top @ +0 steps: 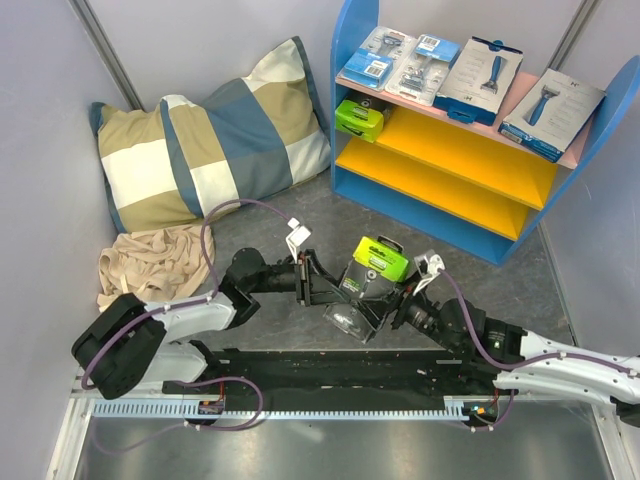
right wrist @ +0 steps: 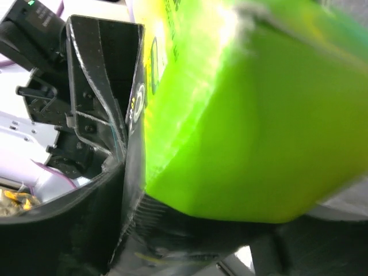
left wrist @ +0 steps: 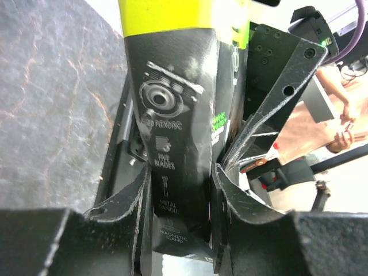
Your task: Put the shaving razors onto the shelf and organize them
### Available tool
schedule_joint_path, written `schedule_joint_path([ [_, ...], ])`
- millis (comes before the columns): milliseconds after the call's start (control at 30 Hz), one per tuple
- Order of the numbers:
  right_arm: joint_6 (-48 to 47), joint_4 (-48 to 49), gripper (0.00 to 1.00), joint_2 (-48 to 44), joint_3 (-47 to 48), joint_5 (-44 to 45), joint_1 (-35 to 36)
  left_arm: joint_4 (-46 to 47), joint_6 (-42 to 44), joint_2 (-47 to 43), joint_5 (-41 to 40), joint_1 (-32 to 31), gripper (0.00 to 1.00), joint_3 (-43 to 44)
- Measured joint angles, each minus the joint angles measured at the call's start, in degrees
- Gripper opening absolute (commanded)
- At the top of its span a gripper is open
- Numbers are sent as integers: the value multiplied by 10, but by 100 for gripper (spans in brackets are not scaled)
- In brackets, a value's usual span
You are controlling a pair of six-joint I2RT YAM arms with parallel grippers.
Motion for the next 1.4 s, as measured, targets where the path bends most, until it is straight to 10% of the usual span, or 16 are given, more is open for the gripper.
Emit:
schedule_joint_path([
  [100,12,35,44,34,8,-25,-9,0,26,-2,26,24,37,6],
  [300,5,93,38,82,12,-72,-36,-76,68,-39,58,72,73,17],
  [767,10,182,30,310,26,-184,-221,-433,177,-151,-69,213,93,152],
  [1400,296,629,28,517,30,-254,-400,-206,52,-12,-56,214,98,81],
])
